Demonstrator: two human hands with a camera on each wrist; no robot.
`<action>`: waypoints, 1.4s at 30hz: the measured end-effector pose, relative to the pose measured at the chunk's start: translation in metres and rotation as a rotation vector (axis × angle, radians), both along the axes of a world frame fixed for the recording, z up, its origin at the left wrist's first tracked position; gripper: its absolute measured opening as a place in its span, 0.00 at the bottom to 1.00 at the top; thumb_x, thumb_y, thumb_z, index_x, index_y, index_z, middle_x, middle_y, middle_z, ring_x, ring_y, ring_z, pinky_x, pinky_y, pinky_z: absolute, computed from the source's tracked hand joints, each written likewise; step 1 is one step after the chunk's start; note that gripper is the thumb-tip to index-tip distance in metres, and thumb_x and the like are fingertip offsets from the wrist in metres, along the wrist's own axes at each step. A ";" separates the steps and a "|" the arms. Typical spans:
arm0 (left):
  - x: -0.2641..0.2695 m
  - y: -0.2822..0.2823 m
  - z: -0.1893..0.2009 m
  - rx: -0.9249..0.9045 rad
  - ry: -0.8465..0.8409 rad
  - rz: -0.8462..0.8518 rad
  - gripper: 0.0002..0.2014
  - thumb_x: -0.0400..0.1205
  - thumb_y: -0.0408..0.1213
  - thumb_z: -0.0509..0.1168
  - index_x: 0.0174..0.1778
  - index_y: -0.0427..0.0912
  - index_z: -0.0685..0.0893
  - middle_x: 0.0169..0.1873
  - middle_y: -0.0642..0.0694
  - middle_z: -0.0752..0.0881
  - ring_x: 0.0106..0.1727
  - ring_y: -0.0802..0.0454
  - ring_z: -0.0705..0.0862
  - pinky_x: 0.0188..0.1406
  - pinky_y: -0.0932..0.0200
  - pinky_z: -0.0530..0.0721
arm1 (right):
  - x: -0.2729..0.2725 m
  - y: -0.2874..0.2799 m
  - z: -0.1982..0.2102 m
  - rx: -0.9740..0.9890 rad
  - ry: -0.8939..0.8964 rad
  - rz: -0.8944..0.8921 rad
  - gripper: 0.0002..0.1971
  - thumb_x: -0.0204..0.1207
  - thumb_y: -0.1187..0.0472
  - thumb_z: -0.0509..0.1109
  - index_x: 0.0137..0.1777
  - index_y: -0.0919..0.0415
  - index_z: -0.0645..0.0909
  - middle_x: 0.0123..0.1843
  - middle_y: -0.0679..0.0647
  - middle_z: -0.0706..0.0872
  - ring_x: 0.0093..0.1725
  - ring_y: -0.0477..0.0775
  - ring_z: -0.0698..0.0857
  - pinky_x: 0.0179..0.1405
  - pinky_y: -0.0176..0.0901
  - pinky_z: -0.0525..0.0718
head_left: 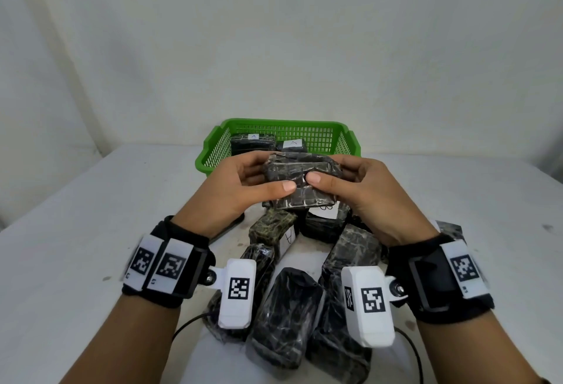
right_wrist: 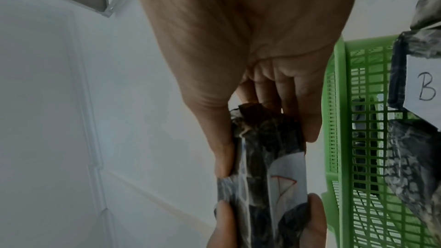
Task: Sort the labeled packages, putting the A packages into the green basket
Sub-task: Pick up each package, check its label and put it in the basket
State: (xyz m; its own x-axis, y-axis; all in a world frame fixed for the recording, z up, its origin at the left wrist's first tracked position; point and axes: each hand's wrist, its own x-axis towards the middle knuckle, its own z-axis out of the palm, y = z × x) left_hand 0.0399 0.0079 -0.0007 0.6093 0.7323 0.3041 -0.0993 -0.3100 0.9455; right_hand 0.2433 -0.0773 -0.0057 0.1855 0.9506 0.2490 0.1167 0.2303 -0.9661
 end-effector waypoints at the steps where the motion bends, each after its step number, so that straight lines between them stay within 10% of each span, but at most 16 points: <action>1: 0.001 0.000 0.000 0.019 0.003 0.005 0.25 0.67 0.36 0.77 0.62 0.41 0.86 0.55 0.46 0.92 0.57 0.54 0.91 0.54 0.66 0.87 | 0.001 -0.001 0.000 0.001 -0.005 -0.004 0.22 0.64 0.54 0.84 0.59 0.58 0.91 0.56 0.53 0.96 0.58 0.54 0.95 0.69 0.54 0.88; 7: -0.002 0.006 -0.004 0.095 -0.010 0.044 0.33 0.64 0.26 0.82 0.67 0.38 0.82 0.62 0.45 0.89 0.65 0.51 0.87 0.61 0.54 0.87 | 0.006 0.007 -0.005 -0.096 0.017 0.002 0.34 0.64 0.46 0.89 0.68 0.58 0.87 0.62 0.54 0.94 0.64 0.55 0.93 0.67 0.50 0.87; 12: 0.001 0.003 -0.005 0.074 0.007 -0.056 0.37 0.63 0.23 0.82 0.69 0.39 0.79 0.65 0.45 0.86 0.69 0.52 0.84 0.63 0.54 0.86 | 0.000 0.006 -0.005 -0.148 0.134 0.010 0.16 0.76 0.58 0.79 0.61 0.66 0.90 0.59 0.64 0.94 0.58 0.62 0.94 0.53 0.47 0.94; 16: 0.003 0.001 -0.004 -0.036 0.024 -0.030 0.30 0.72 0.43 0.80 0.70 0.46 0.82 0.62 0.48 0.89 0.64 0.51 0.88 0.61 0.54 0.87 | -0.001 0.007 -0.009 -0.078 0.059 -0.084 0.13 0.74 0.67 0.82 0.58 0.63 0.90 0.53 0.60 0.96 0.57 0.65 0.95 0.67 0.66 0.89; 30: 0.001 0.001 -0.003 0.062 0.059 0.095 0.19 0.76 0.27 0.76 0.64 0.41 0.87 0.52 0.46 0.93 0.53 0.53 0.92 0.49 0.66 0.88 | -0.004 0.004 -0.007 -0.083 0.008 -0.034 0.15 0.73 0.67 0.83 0.60 0.63 0.91 0.53 0.57 0.97 0.54 0.58 0.96 0.59 0.49 0.92; 42: 0.000 -0.001 -0.001 0.133 0.107 0.066 0.24 0.73 0.28 0.78 0.65 0.45 0.87 0.55 0.51 0.92 0.58 0.55 0.90 0.61 0.58 0.87 | 0.000 0.003 -0.005 -0.002 -0.016 -0.078 0.18 0.70 0.68 0.85 0.60 0.62 0.91 0.53 0.57 0.97 0.54 0.57 0.96 0.63 0.55 0.91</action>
State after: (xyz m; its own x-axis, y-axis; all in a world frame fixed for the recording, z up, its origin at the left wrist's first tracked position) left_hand 0.0394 0.0070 -0.0018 0.5949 0.7295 0.3376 0.0241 -0.4360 0.8996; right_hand 0.2436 -0.0742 -0.0105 0.2547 0.9340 0.2504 0.1498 0.2177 -0.9644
